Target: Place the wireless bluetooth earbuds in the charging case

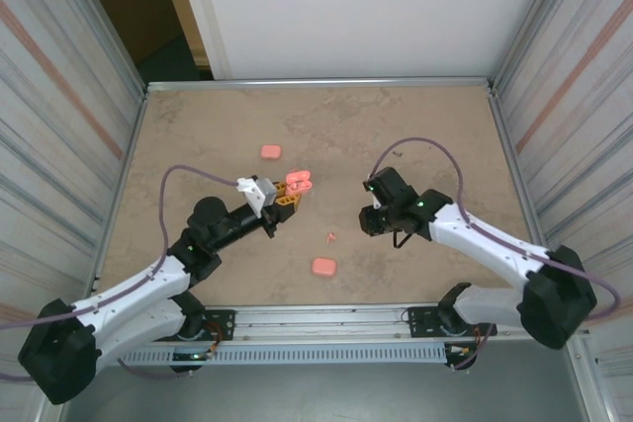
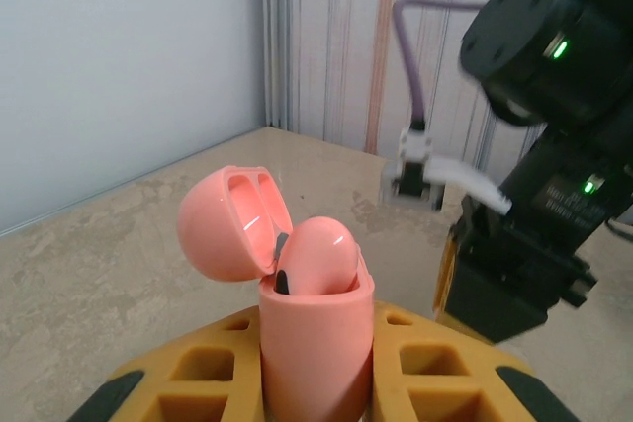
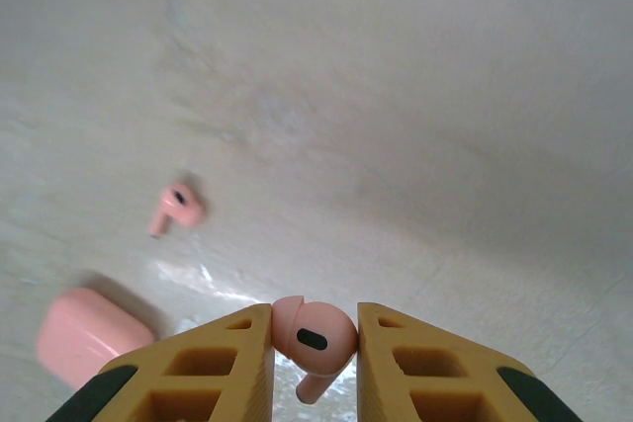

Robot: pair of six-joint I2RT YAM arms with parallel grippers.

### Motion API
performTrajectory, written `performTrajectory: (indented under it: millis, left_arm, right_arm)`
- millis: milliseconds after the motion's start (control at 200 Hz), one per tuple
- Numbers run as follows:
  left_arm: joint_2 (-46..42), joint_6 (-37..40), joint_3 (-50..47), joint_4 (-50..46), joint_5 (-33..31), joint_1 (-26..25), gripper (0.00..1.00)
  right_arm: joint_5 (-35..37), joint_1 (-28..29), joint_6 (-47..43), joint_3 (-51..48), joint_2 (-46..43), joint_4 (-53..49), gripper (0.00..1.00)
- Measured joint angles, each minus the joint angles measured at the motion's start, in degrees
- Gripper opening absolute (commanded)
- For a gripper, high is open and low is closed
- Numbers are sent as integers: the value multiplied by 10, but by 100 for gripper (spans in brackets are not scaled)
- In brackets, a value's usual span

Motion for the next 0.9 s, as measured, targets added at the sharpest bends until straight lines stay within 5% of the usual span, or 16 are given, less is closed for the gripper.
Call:
performTrajectory:
  millis: [396, 902]
  left_arm:
    - [63, -41, 2, 57, 26, 0, 0]
    - [119, -86, 24, 115, 60, 0, 0]
  right_arm:
    - [20, 22, -44, 29, -144, 73, 24]
    - [37, 83, -83, 114, -86, 162, 24]
